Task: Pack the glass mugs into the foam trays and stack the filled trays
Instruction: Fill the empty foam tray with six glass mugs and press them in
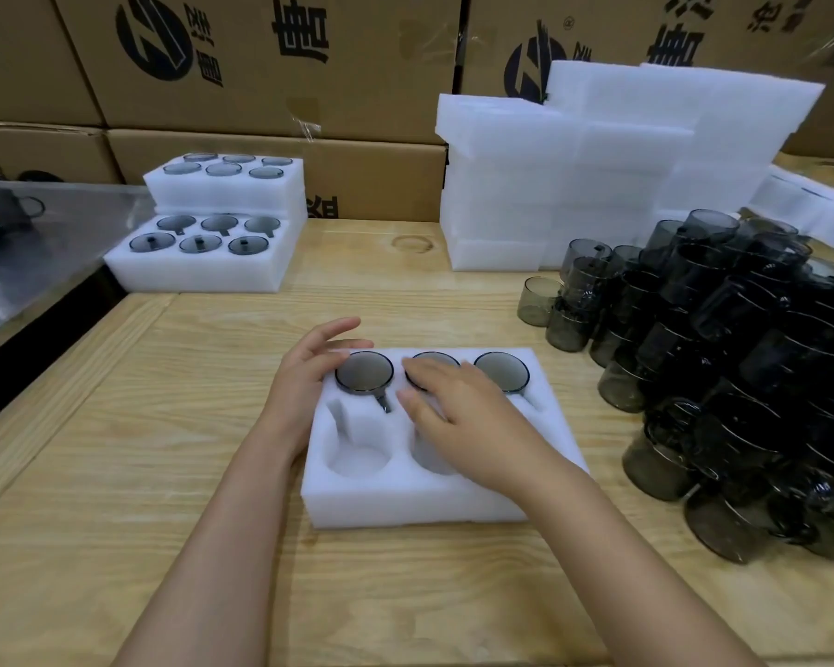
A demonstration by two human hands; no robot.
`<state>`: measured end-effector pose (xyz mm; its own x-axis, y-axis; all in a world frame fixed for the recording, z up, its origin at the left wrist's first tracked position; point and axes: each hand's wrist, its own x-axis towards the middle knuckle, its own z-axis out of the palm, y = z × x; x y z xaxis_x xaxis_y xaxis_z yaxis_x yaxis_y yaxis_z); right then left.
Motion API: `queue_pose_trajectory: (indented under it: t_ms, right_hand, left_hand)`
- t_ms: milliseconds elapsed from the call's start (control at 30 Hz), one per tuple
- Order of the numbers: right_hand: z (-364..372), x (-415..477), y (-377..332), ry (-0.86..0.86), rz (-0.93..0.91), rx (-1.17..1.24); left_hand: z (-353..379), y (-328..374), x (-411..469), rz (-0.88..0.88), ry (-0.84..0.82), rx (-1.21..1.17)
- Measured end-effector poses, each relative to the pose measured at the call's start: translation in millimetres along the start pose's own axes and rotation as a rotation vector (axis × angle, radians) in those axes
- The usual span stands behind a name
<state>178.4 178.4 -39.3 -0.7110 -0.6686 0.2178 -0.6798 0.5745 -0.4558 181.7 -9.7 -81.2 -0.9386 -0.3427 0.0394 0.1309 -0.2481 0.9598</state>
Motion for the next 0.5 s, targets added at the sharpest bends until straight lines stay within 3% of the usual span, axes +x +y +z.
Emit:
queue_pose_trajectory:
  t_ms: [133, 267, 367, 433, 500]
  right_hand:
    - [-6, -56, 15, 0.044, 0.087, -0.12]
    - [-27, -101, 33, 0.452, 0.113, -0.356]
    - [-51, -129, 55, 0.74, 0.246, -0.607]
    - [-62, -141, 69, 0.785, 0.394, -0.683]
    - [-67, -145, 81, 0.71, 0.486, -0.692]
  left_hand:
    - [1, -1, 1, 0.009, 0.03, 0.006]
    - [3, 0, 1, -0.006, 0.044, -0.017]
    - [5, 1, 0, -0.007, 0.043, -0.008]
    - [6, 2, -1, 0.0, 0.049, 0.026]
    - [6, 3, -1, 0.003, 0.054, 0.045]
